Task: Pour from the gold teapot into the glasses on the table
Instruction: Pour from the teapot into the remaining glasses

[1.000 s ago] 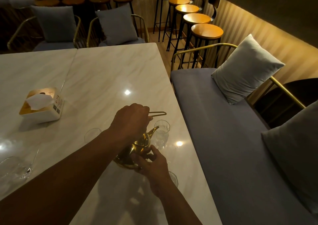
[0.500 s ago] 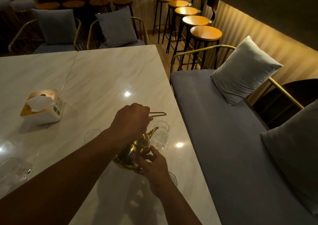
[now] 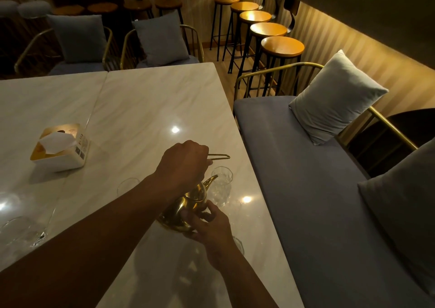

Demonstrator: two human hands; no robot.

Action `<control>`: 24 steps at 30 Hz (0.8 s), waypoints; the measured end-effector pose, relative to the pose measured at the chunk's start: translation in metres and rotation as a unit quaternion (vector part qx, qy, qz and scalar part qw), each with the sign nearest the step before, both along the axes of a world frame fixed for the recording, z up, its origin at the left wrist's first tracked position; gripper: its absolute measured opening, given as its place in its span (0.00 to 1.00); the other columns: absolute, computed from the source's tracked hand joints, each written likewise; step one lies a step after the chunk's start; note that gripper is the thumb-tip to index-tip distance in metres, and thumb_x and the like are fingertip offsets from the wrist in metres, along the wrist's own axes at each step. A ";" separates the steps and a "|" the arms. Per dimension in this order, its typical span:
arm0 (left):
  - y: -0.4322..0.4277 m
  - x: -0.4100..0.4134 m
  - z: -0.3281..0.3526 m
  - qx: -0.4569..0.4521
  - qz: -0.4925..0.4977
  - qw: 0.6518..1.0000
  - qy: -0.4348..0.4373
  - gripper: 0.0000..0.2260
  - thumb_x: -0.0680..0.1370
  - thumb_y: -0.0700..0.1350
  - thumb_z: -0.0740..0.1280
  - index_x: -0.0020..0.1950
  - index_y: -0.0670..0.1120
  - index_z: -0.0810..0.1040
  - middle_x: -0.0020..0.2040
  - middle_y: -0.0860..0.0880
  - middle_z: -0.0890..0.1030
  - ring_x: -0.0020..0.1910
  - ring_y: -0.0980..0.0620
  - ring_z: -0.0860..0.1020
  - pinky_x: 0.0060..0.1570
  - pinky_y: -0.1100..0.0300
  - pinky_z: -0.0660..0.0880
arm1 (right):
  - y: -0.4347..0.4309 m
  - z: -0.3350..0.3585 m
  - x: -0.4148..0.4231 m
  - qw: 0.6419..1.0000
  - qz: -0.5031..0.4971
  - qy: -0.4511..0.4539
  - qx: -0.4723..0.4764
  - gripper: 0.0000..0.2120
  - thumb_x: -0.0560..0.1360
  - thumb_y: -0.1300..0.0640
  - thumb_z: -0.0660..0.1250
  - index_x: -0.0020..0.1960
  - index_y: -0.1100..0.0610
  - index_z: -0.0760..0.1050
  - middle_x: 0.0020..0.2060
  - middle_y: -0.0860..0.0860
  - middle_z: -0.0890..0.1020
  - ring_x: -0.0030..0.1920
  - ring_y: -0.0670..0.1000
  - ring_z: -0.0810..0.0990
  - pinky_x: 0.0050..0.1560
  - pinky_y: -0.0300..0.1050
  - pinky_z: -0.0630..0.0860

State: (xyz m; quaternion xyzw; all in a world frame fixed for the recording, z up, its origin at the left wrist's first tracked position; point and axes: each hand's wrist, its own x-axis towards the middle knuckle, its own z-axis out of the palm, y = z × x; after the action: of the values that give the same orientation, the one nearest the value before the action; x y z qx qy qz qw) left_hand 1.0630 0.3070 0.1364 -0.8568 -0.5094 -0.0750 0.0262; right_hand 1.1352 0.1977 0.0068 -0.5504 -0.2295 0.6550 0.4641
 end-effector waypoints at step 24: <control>-0.005 0.004 0.009 -0.001 0.007 1.000 -0.008 0.15 0.81 0.55 0.63 0.59 0.46 0.82 0.47 0.48 0.84 0.42 0.50 0.82 0.37 0.62 0.66 | 0.002 0.001 0.004 1.000 0.016 0.010 -0.007 0.36 0.58 0.46 0.83 0.63 0.49 0.75 0.58 0.53 0.82 0.54 0.57 0.83 0.48 0.55 0.83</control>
State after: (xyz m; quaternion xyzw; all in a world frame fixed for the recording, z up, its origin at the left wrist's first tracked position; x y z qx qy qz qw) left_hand 1.0671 0.3019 0.1458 -0.8528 -0.5154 -0.0813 0.0218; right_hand 1.1393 0.1998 0.0082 -0.5438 -0.2288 0.6693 0.4516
